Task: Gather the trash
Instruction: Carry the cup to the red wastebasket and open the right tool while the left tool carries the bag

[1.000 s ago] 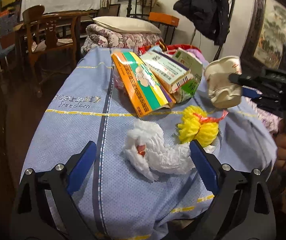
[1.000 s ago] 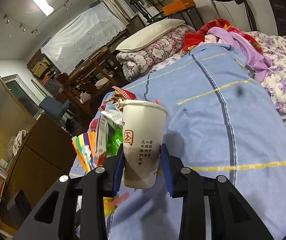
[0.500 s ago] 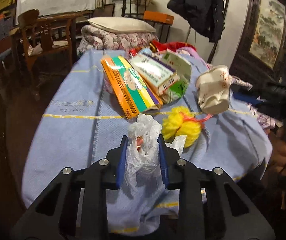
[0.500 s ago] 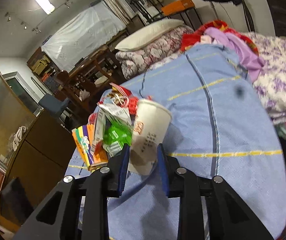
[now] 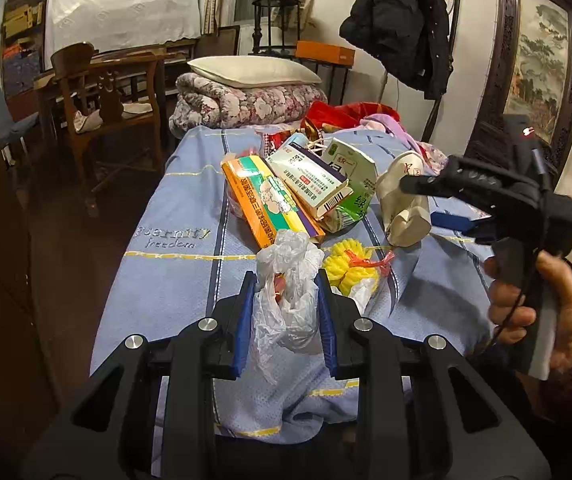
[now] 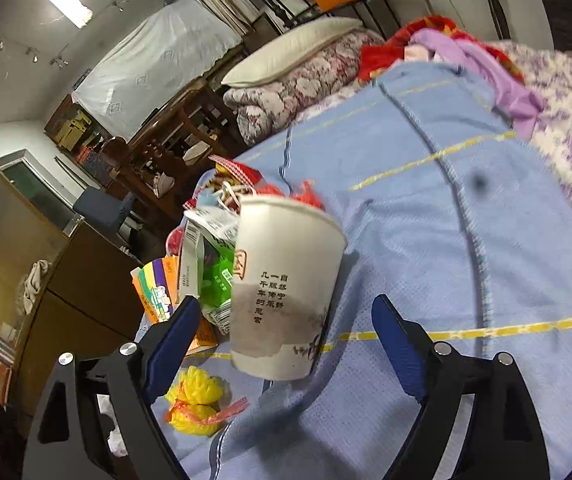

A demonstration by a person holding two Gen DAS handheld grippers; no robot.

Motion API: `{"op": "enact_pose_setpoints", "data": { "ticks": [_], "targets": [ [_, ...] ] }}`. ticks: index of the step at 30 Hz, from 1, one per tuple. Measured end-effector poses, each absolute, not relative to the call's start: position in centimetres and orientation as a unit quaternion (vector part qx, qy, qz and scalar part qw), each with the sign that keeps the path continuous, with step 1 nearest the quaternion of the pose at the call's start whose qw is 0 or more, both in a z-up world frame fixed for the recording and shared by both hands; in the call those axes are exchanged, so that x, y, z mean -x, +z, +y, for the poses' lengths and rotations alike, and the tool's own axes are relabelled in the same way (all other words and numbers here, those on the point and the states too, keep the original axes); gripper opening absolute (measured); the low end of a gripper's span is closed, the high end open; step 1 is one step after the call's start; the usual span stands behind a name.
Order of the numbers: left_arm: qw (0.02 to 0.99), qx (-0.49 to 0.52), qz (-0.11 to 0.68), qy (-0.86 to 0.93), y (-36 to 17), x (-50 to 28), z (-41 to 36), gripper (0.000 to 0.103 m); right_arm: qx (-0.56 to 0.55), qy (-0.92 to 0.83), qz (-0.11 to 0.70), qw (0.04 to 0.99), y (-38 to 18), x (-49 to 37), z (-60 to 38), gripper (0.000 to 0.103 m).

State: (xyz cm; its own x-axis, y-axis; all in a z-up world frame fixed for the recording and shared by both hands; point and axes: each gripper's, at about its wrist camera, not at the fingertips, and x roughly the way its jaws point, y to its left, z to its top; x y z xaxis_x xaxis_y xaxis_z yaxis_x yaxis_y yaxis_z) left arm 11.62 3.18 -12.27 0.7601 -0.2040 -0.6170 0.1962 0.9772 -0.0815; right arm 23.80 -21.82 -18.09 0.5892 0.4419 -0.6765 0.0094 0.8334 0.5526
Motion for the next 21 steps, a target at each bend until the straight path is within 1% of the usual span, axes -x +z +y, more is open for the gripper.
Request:
{"op": "enact_pose_setpoints", "data": {
  "ticks": [1, 2, 3, 5, 8, 11, 15, 18, 21],
  "targets": [
    [0.938, 0.006, 0.329, -0.106, -12.1, -11.6, 3.2, 0.030, -0.265, 0.132, 0.435, 0.851, -18.4, -23.9, -21.9, 0.046],
    [0.939, 0.006, 0.327, -0.106, -12.0, -11.4, 3.1, 0.030, -0.275, 0.137, 0.434, 0.847, -18.6, -23.9, -22.3, 0.041],
    [0.939, 0.006, 0.326, -0.107, -11.8, -11.2, 3.0, 0.030, -0.280, 0.133, 0.427, 0.849, -18.4, -23.6, -22.6, 0.039],
    [0.941, 0.003, 0.321, -0.107, -11.5, -11.0, 2.7, 0.030, -0.277, 0.135, 0.410, 0.859, -17.2, -22.9, -23.2, 0.029],
    [0.943, 0.002, 0.314, -0.113, -10.9, -10.2, 2.1, 0.030, -0.284, 0.156, 0.387, 0.863, -15.1, -21.6, -24.2, 0.025],
    [0.945, 0.001, 0.303, -0.124, -10.0, -9.5, 1.4, 0.030, -0.279, 0.167, 0.369, 0.871, -12.7, -19.7, -25.4, 0.024],
    [0.945, 0.002, 0.297, -0.136, -9.4, -8.7, 0.1, 0.030, -0.284, 0.162, 0.366, 0.871, -11.9, -18.2, -26.6, 0.024],
    [0.944, -0.001, 0.297, -0.145, -9.0, -7.9, -0.9, 0.030, -0.315, 0.165, 0.363, 0.861, -11.9, -16.6, -28.3, 0.024],
    [0.942, -0.008, 0.296, -0.157, -8.7, -7.3, -2.0, 0.030, -0.322, 0.164, 0.360, 0.860, -11.3, -14.9, -29.9, 0.024]
  ]
}}
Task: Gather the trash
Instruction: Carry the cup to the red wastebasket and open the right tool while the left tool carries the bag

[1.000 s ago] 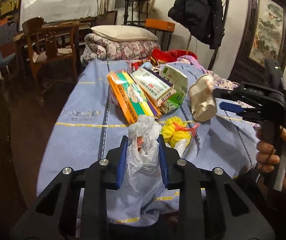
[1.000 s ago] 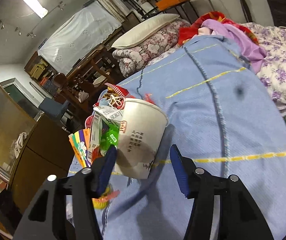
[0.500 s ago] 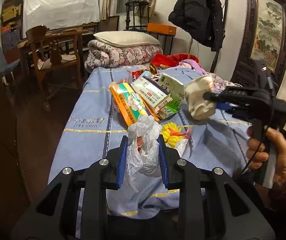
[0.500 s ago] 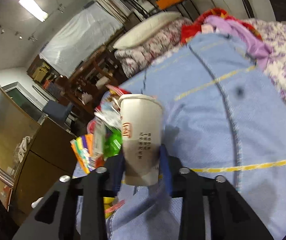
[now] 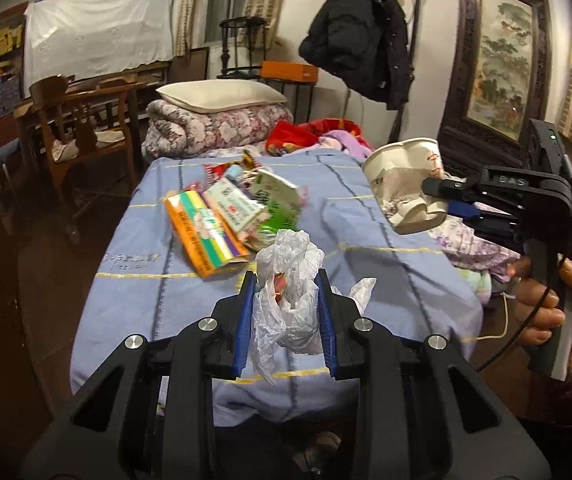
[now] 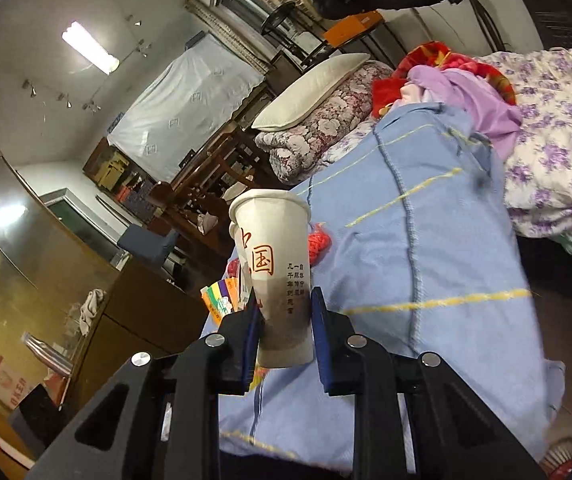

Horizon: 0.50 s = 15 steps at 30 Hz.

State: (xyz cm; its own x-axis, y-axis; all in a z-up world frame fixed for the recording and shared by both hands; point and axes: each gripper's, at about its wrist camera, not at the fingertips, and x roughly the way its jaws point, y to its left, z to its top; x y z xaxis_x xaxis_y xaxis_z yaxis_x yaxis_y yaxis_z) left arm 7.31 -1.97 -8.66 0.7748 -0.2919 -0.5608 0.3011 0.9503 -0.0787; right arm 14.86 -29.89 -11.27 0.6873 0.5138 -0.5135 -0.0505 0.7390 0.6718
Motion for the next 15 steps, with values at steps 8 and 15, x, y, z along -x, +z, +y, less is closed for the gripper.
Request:
{"op": "enact_pose_setpoints", "data": {
  "ticks": [8, 15],
  "targets": [
    [0.931, -0.046, 0.284, -0.224, -7.2, -5.4, -7.8, 0.030, -0.317, 0.121, 0.337, 0.878, -7.3, -6.7, -37.7, 0.024],
    [0.907, -0.071, 0.275, -0.311, -6.2, -2.9, -14.2, 0.030, -0.272, 0.016, 0.335, 0.902, -6.0, 4.5, -45.7, 0.024]
  ]
}}
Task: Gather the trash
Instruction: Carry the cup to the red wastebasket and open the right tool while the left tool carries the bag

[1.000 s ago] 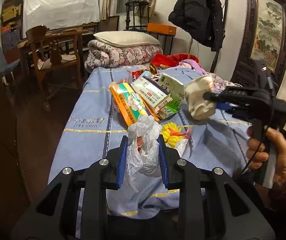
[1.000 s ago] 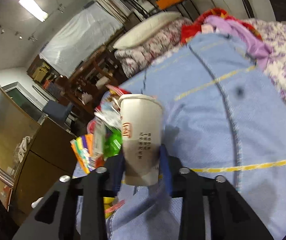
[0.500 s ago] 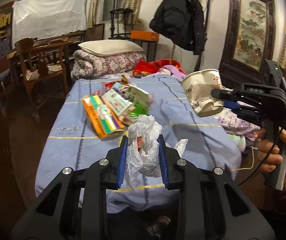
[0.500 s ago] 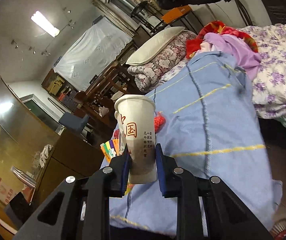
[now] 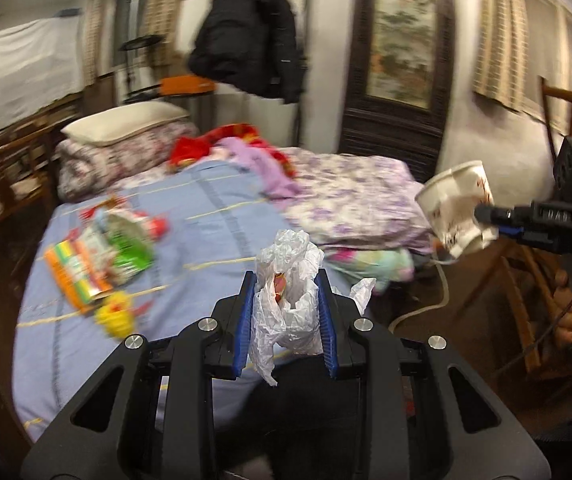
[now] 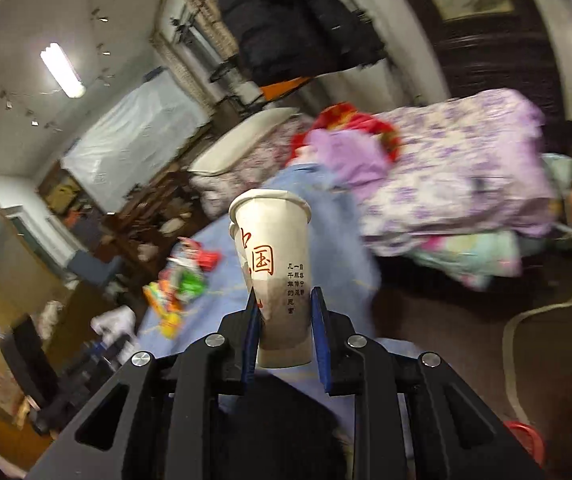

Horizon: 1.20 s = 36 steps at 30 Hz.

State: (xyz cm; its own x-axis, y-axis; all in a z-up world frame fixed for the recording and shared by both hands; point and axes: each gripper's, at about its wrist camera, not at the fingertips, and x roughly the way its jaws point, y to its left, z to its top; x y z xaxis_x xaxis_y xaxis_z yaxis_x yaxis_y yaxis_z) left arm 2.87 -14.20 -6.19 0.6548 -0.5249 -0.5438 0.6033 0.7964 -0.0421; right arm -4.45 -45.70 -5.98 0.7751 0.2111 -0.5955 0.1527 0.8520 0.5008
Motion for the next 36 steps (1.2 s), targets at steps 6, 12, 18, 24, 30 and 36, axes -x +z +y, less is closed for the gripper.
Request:
{"op": "enact_pose_setpoints", "data": {
  "ticks": [6, 12, 18, 24, 30, 36],
  "targets": [
    [0.869, -0.115, 0.287, -0.386, -7.1, -0.2, -21.7, 0.030, -0.225, -0.045, 0.393, 0.891, -7.9, 9.8, -50.1, 0.024],
    [0.825, -0.157, 0.322, -0.437, -10.2, 0.6, -29.1, 0.030, -0.220, -0.091, 0.476, 0.847, -15.2, 14.8, -52.8, 0.024],
    [0.791, -0.201, 0.341, -0.467, -13.0, 1.5, -34.9, 0.030, -0.284, -0.157, 0.540, 0.777, -25.8, 18.9, -56.8, 0.024],
    [0.772, -0.214, 0.369, -0.470, -15.4, 1.1, -37.4, 0.030, -0.296, -0.174, 0.607, 0.717, -35.4, 20.3, -57.5, 0.035],
    [0.766, -0.220, 0.388, -0.463, -16.6, 0.7, -38.0, 0.030, -0.286, -0.208, 0.616, 0.704, -39.2, 22.1, -57.6, 0.056],
    [0.757, -0.222, 0.403, -0.464, -17.8, 0.1, -38.6, 0.030, -0.266, -0.285, 0.641, 0.662, -42.9, 24.7, -58.2, 0.060]
  ]
}}
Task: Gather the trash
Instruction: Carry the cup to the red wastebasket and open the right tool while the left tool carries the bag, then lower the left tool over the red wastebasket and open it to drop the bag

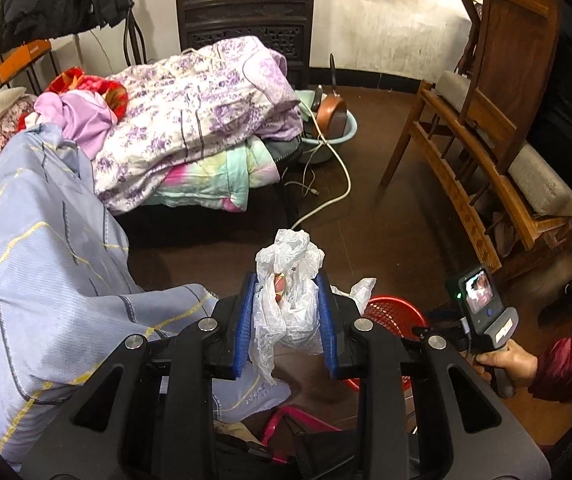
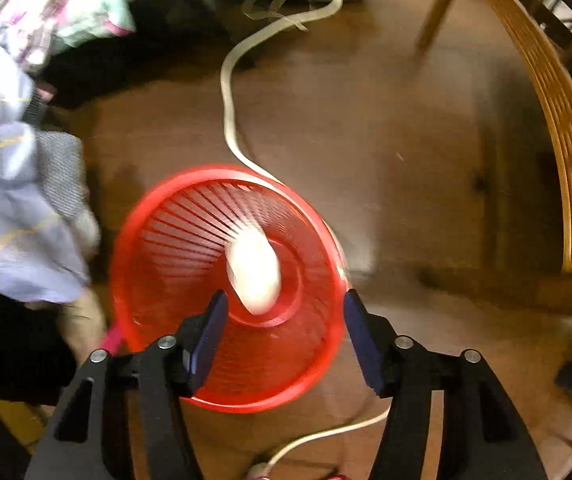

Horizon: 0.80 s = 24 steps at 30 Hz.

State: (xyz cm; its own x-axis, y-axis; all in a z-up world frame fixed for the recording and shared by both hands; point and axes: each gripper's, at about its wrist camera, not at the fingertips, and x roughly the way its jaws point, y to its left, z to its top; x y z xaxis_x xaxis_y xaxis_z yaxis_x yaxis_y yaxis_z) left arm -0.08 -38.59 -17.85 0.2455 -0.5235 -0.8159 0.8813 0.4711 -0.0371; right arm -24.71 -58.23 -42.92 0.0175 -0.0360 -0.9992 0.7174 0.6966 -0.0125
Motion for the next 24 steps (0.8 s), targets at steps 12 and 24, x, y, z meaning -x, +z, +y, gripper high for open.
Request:
{"op": "enact_pose_setpoints", "data": {
  "ticks": [12, 24],
  "targets": [
    [0.742, -0.231, 0.434, -0.455, -20.5, -1.5, -40.0, 0.030, -0.350, -0.287, 0.631, 0.630, -48.7, 26.0, -57.3, 0.073],
    [0.737, -0.235, 0.458, -0.438, -22.6, -3.4, -40.4, 0.030, -0.463, -0.268, 0.555, 0.637, -53.7, 17.5, -57.4, 0.061]
  ]
}}
